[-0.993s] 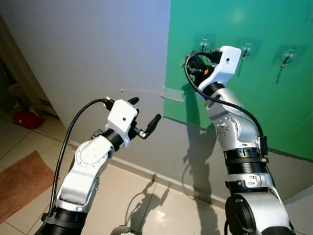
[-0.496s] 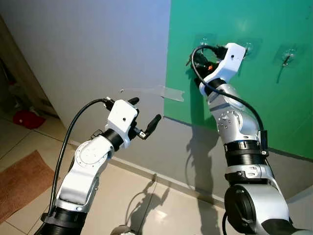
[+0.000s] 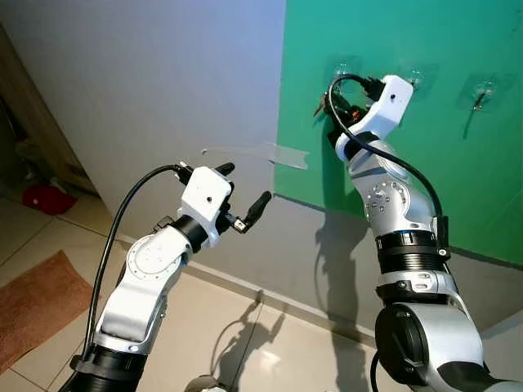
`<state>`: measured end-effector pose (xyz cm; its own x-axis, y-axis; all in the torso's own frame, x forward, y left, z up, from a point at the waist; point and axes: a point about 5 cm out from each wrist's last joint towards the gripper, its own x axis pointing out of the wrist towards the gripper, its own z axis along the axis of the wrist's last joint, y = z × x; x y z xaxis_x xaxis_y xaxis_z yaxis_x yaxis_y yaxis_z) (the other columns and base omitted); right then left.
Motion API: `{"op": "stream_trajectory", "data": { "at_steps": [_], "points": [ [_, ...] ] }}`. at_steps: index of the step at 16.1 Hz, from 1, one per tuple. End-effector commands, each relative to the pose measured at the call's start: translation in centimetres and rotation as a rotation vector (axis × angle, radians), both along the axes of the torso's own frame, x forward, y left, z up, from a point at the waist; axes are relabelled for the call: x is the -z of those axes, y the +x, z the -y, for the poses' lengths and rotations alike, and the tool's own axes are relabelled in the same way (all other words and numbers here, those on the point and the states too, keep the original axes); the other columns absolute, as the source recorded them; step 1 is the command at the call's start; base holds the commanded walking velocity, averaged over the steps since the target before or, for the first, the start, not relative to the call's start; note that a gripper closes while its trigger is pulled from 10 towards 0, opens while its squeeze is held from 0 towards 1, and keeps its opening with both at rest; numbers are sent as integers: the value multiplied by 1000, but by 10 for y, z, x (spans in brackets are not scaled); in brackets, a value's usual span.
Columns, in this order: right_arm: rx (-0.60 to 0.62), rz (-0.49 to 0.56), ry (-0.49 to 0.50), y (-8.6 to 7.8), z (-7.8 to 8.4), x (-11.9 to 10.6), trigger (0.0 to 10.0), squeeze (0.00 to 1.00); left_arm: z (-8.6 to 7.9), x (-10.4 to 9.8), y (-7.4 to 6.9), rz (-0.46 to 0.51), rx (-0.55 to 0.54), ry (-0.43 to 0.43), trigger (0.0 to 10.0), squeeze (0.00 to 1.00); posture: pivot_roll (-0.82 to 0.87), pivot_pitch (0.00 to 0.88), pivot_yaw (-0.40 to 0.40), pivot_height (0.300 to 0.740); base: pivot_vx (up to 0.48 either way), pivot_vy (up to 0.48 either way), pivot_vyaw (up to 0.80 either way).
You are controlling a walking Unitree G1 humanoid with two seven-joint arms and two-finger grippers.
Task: Hang keys on a hook
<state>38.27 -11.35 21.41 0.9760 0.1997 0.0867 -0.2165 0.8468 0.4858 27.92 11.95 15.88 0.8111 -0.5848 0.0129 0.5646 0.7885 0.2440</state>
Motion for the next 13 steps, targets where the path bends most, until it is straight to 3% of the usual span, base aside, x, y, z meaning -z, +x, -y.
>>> {"op": "stream_trajectory", "data": {
  "at_steps": [1,9,10,11,13],
  "points": [
    [13,-30,12,2,4,2,10000,0,4,-1,1,-4,23,1,10000,0,31,0,36,718,0,0,0],
    [14,-71,-64,-3,5,17,10000,0,9,-5,3,9,69,-15,10000,0,19,0,53,718,0,0,0],
    [14,-70,-65,-3,5,17,10000,208,10,-5,3,10,79,-19,10000,0,16,0,53,718,0,0,0],
    [14,-69,-60,-3,6,17,10000,1000,12,-6,3,14,83,-21,10000,0,13,0,51,718,0,0,0],
    [10,-64,-49,-4,6,16,10000,1000,12,-7,5,28,74,-30,10000,0,8,0,47,718,0,0,0]
  ]
}}
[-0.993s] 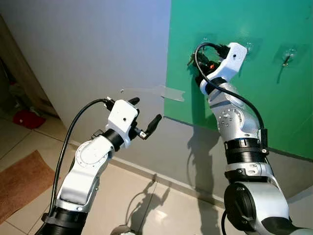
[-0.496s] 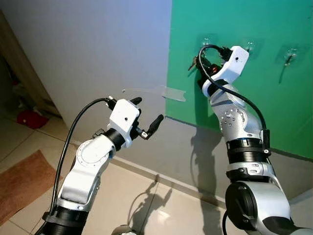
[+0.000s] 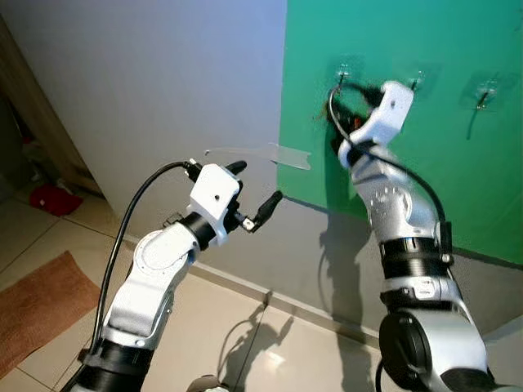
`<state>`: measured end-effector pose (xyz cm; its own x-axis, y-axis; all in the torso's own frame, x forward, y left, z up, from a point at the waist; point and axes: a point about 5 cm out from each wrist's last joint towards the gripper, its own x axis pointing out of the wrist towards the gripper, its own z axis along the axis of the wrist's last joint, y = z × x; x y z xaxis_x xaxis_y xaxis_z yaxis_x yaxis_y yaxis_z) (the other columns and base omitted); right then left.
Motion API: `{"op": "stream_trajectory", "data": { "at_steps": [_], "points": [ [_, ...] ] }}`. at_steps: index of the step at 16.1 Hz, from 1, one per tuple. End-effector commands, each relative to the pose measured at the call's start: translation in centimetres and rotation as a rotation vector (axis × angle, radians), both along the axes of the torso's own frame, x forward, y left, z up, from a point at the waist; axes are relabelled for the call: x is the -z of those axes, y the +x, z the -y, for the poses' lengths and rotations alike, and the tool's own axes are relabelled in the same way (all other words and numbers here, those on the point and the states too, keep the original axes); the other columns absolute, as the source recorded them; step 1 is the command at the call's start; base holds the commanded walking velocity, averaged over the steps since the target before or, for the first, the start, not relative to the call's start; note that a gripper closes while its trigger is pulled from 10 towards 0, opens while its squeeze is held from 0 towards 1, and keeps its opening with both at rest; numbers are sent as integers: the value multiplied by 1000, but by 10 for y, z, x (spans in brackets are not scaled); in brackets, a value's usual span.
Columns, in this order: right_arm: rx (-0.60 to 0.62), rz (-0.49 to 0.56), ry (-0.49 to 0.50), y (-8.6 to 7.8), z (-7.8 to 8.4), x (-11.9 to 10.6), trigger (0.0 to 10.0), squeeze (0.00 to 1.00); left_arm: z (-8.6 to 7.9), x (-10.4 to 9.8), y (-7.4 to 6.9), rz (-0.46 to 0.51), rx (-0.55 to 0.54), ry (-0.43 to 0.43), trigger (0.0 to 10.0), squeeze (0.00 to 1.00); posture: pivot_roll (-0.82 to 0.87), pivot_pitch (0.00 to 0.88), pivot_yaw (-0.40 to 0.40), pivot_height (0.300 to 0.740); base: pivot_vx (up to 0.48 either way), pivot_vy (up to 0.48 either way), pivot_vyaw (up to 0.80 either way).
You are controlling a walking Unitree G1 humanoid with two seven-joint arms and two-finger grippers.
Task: Hang keys on a hook
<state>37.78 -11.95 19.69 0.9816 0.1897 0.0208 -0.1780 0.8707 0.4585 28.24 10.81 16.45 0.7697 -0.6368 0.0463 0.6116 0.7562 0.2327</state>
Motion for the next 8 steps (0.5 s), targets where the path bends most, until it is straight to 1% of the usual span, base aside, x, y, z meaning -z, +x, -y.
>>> {"op": "stream_trajectory", "data": {
  "at_steps": [1,3,4,5,6,7,8],
  "points": [
    [-4,-9,-5,0,0,0,10000,1000,1,-2,2,11,4,-5,10000,0,7,0,45,718,0,0,0],
    [-4,-11,-8,0,0,1,10000,1000,2,-2,2,12,3,-7,10000,0,6,0,44,718,0,0,0],
    [-5,-12,-17,-1,-1,2,10000,678,2,-2,2,12,1,-8,10000,0,5,0,43,718,0,0,0],
    [-4,-7,-44,-2,0,4,10000,0,2,-1,2,11,-4,-9,10000,0,6,0,40,718,0,0,0],
    [-2,14,-93,-6,1,6,10000,0,0,0,2,13,-17,-6,10000,0,6,0,37,718,0,0,0],
    [-2,23,-110,-8,1,7,10000,0,0,0,2,14,-23,-5,10000,0,6,0,36,718,0,0,0],
    [4,57,-187,-21,6,16,10000,0,-8,4,4,1,-90,-6,10000,0,3,0,33,718,0,0,0]
  ]
}}
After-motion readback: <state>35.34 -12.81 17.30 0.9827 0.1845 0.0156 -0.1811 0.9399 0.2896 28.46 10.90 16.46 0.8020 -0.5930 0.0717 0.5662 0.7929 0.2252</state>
